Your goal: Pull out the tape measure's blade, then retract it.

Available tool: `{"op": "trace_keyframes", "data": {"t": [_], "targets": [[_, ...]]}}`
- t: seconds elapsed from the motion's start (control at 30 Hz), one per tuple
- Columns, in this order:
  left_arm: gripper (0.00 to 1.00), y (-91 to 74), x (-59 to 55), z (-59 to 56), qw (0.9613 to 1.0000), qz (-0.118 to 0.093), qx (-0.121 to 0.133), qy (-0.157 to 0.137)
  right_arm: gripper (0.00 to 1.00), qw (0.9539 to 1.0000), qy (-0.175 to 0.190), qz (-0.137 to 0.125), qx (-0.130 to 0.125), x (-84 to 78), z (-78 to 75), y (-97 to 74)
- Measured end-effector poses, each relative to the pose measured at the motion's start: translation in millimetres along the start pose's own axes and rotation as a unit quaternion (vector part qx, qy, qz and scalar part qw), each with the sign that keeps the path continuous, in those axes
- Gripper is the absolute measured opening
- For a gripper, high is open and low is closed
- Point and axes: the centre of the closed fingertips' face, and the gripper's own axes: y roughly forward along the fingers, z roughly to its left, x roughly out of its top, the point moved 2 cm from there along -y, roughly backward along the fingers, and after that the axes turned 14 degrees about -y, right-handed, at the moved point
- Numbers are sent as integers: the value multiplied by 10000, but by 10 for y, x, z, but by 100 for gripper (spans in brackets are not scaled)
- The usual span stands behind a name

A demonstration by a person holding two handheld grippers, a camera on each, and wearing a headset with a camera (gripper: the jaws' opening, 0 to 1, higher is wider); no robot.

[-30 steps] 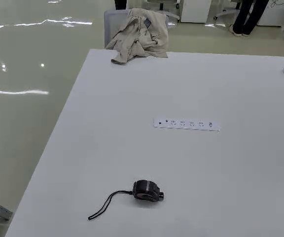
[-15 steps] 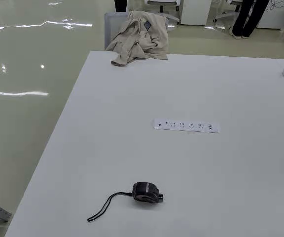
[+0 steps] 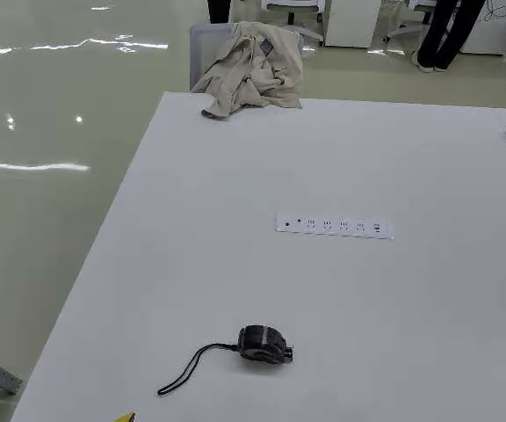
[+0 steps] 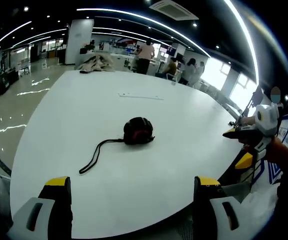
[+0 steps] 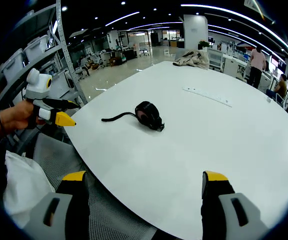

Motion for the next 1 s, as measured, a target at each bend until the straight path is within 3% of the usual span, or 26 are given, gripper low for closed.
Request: {"op": "trace_keyframes", "data": {"t": [0.33,1.0], "targets": [[100,114,-4,-19,9999,35,-31,113,96,9999,-80,9,115,26,-5,150],[99,352,127,-45,9966,23,-279,770,95,9985,-421,144,305,23,-61,413]]}}
